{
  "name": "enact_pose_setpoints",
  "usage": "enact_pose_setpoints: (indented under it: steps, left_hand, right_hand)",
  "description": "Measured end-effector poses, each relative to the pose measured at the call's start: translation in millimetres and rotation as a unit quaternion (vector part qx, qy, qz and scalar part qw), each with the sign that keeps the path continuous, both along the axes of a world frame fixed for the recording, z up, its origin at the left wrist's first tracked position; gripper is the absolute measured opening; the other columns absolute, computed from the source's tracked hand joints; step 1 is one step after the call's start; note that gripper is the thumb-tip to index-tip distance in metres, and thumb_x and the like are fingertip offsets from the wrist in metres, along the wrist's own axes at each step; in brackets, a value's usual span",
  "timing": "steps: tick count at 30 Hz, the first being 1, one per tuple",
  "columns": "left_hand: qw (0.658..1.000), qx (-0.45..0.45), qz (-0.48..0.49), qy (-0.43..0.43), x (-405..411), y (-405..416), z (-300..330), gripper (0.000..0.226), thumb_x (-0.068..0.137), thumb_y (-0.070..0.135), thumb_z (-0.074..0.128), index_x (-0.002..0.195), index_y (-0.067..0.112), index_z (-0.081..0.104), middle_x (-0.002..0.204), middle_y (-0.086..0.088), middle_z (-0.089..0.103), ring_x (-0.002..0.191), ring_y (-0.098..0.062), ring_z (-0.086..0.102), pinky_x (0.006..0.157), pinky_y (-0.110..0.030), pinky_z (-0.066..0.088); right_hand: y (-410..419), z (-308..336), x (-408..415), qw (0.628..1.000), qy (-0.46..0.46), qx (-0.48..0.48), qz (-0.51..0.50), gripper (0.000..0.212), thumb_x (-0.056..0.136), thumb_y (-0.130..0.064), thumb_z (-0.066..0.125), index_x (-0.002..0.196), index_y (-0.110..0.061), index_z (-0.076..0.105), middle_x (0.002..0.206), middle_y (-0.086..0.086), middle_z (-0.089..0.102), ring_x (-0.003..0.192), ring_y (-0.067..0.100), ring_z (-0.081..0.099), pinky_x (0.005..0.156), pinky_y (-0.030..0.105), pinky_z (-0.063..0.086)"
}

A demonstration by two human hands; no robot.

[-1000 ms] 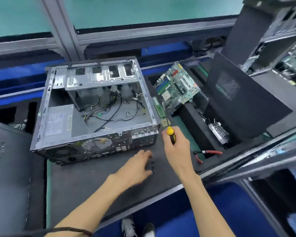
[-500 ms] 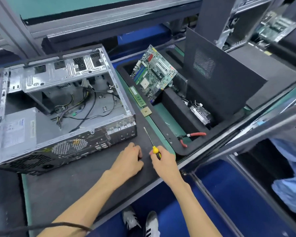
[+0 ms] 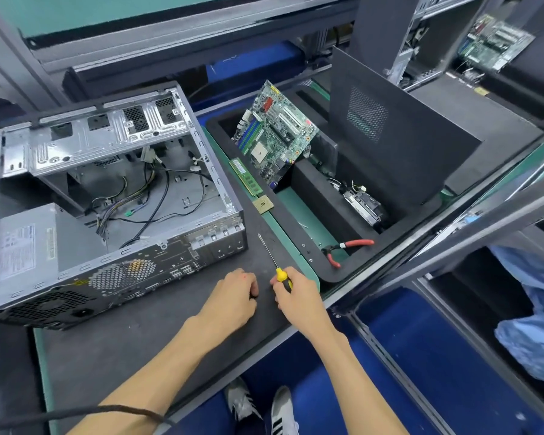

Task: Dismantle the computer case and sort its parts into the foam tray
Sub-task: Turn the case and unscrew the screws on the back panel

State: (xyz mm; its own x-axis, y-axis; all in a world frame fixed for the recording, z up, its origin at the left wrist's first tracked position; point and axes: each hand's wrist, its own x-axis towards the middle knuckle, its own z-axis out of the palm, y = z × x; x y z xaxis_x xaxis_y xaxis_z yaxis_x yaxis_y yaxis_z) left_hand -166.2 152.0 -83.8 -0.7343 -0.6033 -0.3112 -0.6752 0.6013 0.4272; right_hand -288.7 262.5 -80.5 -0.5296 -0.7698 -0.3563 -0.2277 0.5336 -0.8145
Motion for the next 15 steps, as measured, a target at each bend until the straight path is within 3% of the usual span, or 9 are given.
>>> enact_pose_setpoints:
  steps: [4,8,15]
  left_hand:
    - [1.000,0.013,-0.015,-0.019,3,-3,2,0.017,0.082,0.009,0.057,0.090,0.023,0.059,0.097,0.005,0.052,0.089,-0.019,0.056,0.075,-0.029,0.045]
    - [1.000,0.013,-0.013,-0.019,9,-8,5,0.016,0.082,0.011,0.058,0.086,0.026,0.059,0.095,0.007,0.052,0.089,-0.018,0.057,0.076,-0.028,0.046]
    - [0.999,0.032,-0.004,-0.035,20,-14,7,0.013,0.083,0.021,0.064,0.092,0.028,0.059,0.097,0.010,0.050,0.093,-0.016,0.057,0.076,-0.024,0.041]
  right_hand:
    - [1,0,3,1.000,-0.007,0.002,-0.002,0.012,0.102,-0.025,0.052,0.095,-0.020,0.061,0.074,0.002,0.060,0.068,0.019,0.057,0.074,0.048,0.055]
    - [2,2,6,1.000,-0.007,0.010,-0.002,0.013,0.102,-0.026,0.051,0.094,-0.023,0.061,0.081,0.010,0.067,0.073,0.028,0.062,0.075,0.047,0.055]
    - [-4,4,10,1.000,-0.002,0.020,0.005,0.012,0.102,-0.027,0.052,0.096,-0.023,0.062,0.081,0.005,0.068,0.080,0.029,0.067,0.078,0.045,0.057]
